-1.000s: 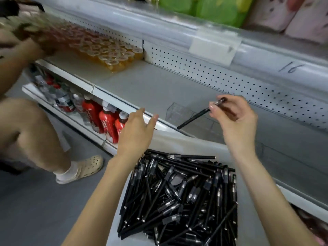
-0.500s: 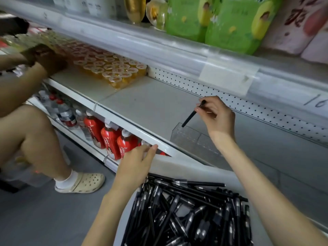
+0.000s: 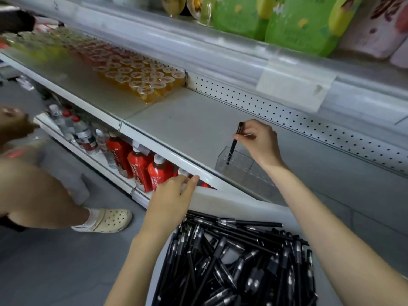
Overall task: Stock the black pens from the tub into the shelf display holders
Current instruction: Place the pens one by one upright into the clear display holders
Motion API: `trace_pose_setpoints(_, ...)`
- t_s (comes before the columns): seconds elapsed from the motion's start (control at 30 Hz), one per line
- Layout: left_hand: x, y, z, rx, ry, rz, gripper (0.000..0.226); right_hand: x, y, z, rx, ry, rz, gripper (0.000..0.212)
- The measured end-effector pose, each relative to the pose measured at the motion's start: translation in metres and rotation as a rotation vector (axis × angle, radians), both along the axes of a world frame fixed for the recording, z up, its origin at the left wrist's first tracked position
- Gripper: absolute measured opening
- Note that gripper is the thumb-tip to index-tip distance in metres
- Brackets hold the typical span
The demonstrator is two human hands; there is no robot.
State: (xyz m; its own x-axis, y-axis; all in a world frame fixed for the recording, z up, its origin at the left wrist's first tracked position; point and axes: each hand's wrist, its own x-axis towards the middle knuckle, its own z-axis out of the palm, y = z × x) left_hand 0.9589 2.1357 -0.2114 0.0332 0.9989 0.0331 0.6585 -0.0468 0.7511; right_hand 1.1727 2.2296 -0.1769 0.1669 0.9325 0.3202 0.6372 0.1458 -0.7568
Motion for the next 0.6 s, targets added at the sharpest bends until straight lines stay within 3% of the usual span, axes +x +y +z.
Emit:
trace_pose_setpoints(0.3, 0.003, -0.005, 0.01, -0.025, 0.024, -0.014, 0.046, 0.006, -0.057, 0.011, -0.025, 0.096, -0.049, 0.027)
trace_pose_setpoints(0.47, 0.001, -0.013, 0.011, -0.012, -0.006, 0.004, 0.036, 0.001, -0.158, 0.002, -0.112, 0.253, 0.167, 0.018)
trace_pose_setpoints(0.6, 0.002, -0.016, 0.011, 0.002, -0.006, 0.005, 0.035, 0.009, -0.203, -0.043, -0.262, 0.146, 0.117, 0.026)
